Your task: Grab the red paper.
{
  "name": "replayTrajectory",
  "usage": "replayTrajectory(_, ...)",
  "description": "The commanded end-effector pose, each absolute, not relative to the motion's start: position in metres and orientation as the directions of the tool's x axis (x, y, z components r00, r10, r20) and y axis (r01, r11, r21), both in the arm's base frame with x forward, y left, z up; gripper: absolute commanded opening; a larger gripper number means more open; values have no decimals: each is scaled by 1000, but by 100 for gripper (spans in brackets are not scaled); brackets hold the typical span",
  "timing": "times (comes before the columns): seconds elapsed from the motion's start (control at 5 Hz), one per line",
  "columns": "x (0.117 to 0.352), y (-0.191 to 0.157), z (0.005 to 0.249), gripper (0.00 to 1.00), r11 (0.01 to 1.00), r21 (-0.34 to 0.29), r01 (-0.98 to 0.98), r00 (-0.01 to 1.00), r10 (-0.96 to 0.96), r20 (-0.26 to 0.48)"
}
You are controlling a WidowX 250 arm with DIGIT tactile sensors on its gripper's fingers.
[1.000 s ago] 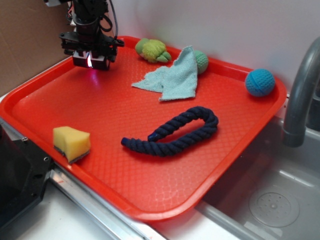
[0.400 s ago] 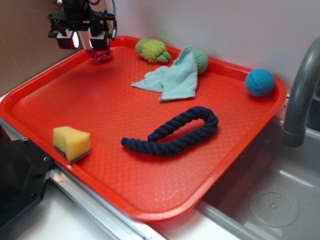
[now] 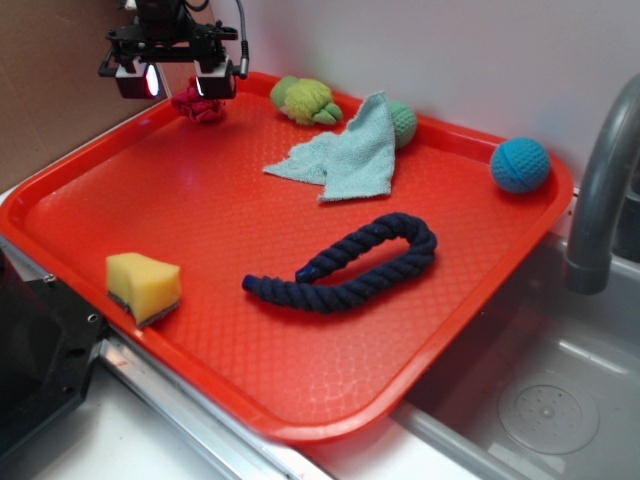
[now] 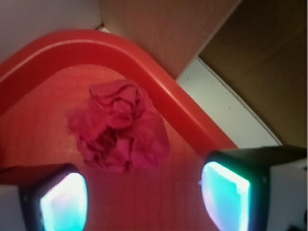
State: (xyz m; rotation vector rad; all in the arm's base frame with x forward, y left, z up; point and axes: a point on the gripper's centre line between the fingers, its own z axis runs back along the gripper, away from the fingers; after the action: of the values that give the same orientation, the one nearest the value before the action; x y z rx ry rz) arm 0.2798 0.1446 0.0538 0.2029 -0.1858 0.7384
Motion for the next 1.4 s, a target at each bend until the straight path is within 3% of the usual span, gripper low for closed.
replayTrajectory(0.0,290,165,67,100,703,106,-703,698,654,292)
replayTrajectory(1.2,308,152,32,100,723,126,-679,728,642,240)
